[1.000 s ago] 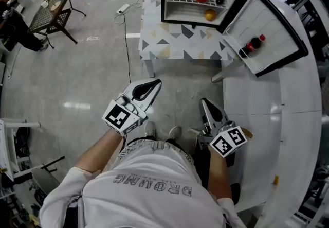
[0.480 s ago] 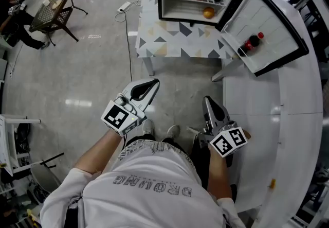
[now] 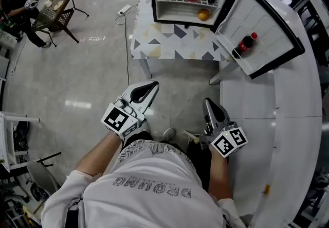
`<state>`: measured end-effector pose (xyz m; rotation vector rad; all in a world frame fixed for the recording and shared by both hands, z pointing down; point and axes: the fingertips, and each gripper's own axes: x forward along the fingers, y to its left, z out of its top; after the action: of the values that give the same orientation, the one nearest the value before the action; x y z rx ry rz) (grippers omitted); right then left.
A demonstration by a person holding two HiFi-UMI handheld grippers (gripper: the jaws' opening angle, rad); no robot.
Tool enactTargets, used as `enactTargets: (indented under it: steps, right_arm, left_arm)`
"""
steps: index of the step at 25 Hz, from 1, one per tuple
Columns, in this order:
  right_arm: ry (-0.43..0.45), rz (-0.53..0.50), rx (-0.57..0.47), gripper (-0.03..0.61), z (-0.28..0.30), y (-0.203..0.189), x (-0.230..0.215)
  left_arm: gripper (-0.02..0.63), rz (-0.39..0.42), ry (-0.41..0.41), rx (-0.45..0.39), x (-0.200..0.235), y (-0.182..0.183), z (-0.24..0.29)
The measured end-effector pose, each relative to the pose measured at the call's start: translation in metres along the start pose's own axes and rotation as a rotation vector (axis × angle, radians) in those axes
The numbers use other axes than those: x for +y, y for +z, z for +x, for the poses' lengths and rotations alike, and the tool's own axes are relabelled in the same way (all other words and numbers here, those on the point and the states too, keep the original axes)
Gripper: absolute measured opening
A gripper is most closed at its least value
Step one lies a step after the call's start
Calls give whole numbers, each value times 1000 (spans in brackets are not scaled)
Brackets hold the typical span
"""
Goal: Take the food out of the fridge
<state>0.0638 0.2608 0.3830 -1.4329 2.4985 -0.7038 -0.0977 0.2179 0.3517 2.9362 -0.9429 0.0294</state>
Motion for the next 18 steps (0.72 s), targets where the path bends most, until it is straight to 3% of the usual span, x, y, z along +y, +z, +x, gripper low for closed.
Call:
enactTargets:
  steps: [18]
  right_arm:
    - [3, 17, -12, 0, 6, 17, -43]
  left_arm:
    - [8, 22, 7, 1, 5, 0, 39]
